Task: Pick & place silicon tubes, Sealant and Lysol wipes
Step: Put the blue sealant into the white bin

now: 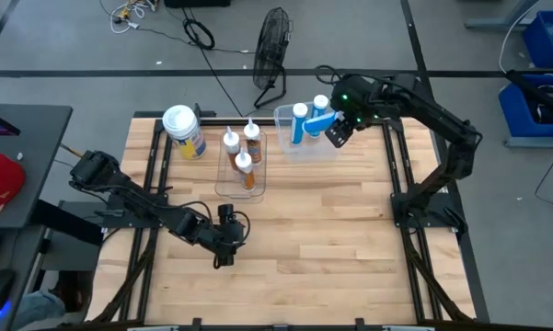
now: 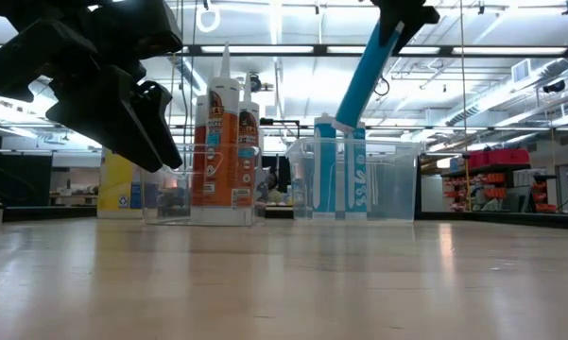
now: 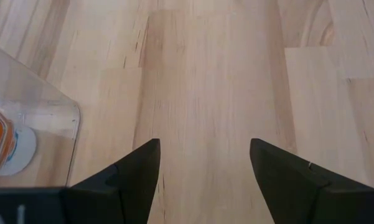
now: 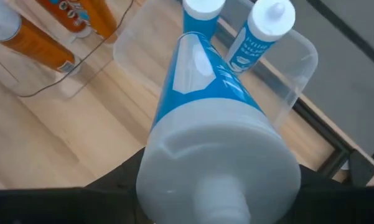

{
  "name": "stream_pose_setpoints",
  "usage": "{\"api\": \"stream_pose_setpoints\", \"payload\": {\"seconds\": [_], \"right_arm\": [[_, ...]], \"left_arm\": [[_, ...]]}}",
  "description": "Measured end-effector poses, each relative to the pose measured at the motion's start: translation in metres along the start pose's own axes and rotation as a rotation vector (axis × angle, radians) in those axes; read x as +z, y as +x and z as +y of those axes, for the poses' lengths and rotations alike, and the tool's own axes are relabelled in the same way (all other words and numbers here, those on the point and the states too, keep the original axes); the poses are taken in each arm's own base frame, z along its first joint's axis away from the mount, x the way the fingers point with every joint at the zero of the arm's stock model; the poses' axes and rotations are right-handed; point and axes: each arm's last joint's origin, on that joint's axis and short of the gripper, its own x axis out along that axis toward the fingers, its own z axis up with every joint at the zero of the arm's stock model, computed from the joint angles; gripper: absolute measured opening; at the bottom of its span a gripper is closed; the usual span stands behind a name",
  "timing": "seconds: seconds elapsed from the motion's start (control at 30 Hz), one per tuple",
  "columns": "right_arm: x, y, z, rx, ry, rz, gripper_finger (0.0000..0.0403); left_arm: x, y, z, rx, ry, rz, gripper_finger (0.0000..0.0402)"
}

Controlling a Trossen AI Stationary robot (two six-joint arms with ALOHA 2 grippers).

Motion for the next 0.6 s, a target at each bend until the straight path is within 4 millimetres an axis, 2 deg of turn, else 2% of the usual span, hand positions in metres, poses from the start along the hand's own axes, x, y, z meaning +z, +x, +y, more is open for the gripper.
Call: {"api": "stream_pose_setpoints", "payload": {"seconds": [0.6], "right_arm": [[0.021,0.033,-0.018,0.018,0.058,0.103,0.0206]], "left_arm": [[0.0,0.0,0.0,0.0,-0.007,0.0,0.0252]]}}
